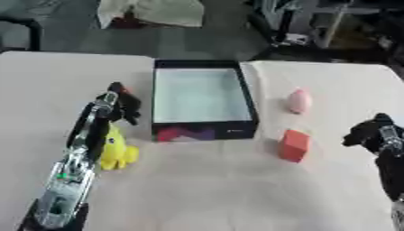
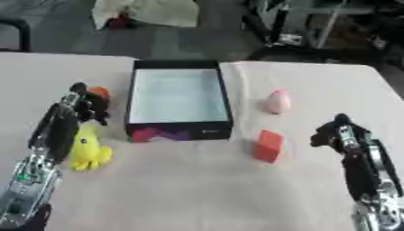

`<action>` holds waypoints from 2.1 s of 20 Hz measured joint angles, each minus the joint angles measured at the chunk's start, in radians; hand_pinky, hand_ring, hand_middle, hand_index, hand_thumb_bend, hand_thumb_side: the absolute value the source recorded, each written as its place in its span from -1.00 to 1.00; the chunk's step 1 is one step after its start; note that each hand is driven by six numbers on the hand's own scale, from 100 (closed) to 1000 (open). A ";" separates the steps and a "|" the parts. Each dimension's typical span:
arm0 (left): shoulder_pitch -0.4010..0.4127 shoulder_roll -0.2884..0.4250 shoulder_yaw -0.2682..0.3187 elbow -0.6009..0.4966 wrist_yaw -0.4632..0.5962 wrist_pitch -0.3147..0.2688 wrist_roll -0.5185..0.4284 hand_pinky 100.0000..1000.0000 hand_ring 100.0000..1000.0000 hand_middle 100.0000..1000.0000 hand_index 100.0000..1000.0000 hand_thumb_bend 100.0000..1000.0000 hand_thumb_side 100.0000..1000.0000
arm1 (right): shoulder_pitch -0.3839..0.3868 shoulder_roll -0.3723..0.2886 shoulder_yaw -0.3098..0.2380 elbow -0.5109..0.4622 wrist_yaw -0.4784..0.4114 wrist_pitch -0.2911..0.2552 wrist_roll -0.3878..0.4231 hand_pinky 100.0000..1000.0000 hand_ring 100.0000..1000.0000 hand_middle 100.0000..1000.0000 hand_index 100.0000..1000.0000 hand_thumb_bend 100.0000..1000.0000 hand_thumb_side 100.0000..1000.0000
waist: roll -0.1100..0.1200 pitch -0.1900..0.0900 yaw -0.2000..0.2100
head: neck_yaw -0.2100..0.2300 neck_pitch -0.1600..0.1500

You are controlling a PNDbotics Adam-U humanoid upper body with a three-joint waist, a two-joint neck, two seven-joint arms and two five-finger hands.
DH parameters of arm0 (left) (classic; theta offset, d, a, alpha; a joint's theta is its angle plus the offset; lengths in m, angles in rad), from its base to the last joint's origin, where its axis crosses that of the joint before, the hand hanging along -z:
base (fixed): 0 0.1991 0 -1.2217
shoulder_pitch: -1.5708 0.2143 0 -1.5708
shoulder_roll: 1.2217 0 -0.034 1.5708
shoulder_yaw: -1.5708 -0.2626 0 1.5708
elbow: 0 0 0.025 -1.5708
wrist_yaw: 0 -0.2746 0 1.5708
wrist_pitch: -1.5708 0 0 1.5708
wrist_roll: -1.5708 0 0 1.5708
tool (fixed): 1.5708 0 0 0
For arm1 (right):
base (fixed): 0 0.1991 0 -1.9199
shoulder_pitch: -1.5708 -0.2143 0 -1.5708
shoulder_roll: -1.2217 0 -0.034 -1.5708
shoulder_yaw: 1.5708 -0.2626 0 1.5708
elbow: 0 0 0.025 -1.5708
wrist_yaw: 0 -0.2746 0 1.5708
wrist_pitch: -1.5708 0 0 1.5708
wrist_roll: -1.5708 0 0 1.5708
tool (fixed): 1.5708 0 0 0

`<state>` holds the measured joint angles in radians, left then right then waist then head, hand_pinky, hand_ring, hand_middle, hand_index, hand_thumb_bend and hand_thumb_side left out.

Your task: Pick up objects on the table and place them in the box.

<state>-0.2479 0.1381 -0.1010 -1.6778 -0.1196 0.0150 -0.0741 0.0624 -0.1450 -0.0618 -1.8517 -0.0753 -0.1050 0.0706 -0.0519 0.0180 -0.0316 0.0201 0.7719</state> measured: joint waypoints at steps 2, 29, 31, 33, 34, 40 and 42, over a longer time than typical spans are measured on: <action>-0.050 0.040 0.013 0.000 -0.027 -0.006 -0.004 -0.03 0.07 0.05 0.24 -1.00 0.73 | 0.001 0.000 0.000 0.000 0.000 0.000 0.000 -0.06 -0.06 -0.12 -0.31 -1.00 0.48 | 0.001 0.000 -0.001 | 0.001 0.000; -0.581 0.540 -0.488 0.515 -0.505 -0.446 -0.612 0.53 0.48 0.53 0.70 -0.20 -0.21 | 0.011 -0.028 0.008 0.007 0.001 0.012 0.022 -0.06 -0.06 -0.12 -0.30 -1.00 0.52 | 0.062 -0.001 -0.045 | 0.026 0.000; -0.594 0.524 -0.518 0.568 -0.541 -0.446 -0.612 0.53 0.48 0.53 0.70 -0.20 -0.20 | 0.016 -0.028 0.006 0.007 0.001 0.012 0.020 -0.06 -0.06 -0.12 -0.30 -1.00 0.52 | 0.062 -0.001 -0.041 | 0.020 0.000; -0.597 0.512 -0.522 0.609 -0.576 -0.446 -0.612 0.53 0.48 0.52 0.69 -0.20 -0.20 | 0.018 -0.028 0.003 0.007 0.001 0.011 0.018 -0.06 -0.06 -0.12 -0.30 -1.00 0.52 | 0.062 -0.001 -0.038 | 0.015 0.000; -0.597 0.508 -0.518 0.623 -0.595 -0.446 -0.612 0.53 0.48 0.52 0.69 -0.20 -0.20 | 0.018 -0.028 0.001 0.007 0.001 0.011 0.017 -0.06 -0.05 -0.12 -0.30 -1.00 0.52 | 0.062 -0.001 -0.036 | 0.014 0.000; -0.597 0.503 -0.467 0.669 -0.647 -0.455 -0.604 0.51 0.47 0.51 0.68 -0.25 -0.19 | 0.018 -0.028 0.000 0.007 0.001 0.010 0.015 -0.06 -0.05 -0.12 -0.30 -1.00 0.52 | 0.062 -0.001 -0.033 | 0.008 0.000; -0.597 0.505 -0.456 0.679 -0.647 -0.460 -0.598 0.51 0.46 0.51 0.67 -0.30 -0.20 | 0.019 -0.028 0.000 0.007 0.003 0.010 0.015 -0.05 -0.05 -0.12 -0.30 -1.00 0.52 | 0.062 -0.001 -0.031 | 0.006 0.000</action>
<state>-0.8449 0.6433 -0.5572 -0.9991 -0.7662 -0.4455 -0.6719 0.0811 -0.1726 -0.0622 -1.8446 -0.0724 -0.0948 0.0856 0.0101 0.0168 -0.0622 0.0263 0.7719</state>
